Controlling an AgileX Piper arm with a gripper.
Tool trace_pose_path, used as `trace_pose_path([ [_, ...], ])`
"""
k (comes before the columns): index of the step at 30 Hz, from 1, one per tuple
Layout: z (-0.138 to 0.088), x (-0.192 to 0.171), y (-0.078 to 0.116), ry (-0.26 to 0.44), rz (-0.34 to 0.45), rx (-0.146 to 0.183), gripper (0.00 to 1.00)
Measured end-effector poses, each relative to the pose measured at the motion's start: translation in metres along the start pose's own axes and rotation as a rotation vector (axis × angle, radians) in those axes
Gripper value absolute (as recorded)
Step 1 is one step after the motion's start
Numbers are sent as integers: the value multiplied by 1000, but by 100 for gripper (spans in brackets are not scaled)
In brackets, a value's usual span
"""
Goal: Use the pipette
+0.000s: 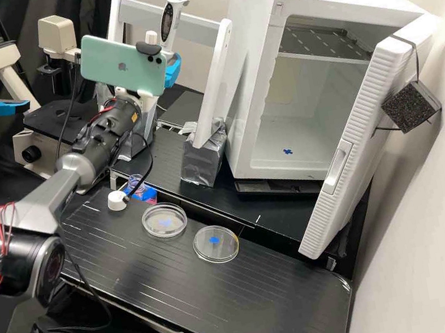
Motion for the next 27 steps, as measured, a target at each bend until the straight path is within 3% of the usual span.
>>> trace_pose_path([
  [8, 10, -28, -7, 14, 88, 6, 0],
  [27, 25, -44, -46, -3, 9, -34, 0],
])
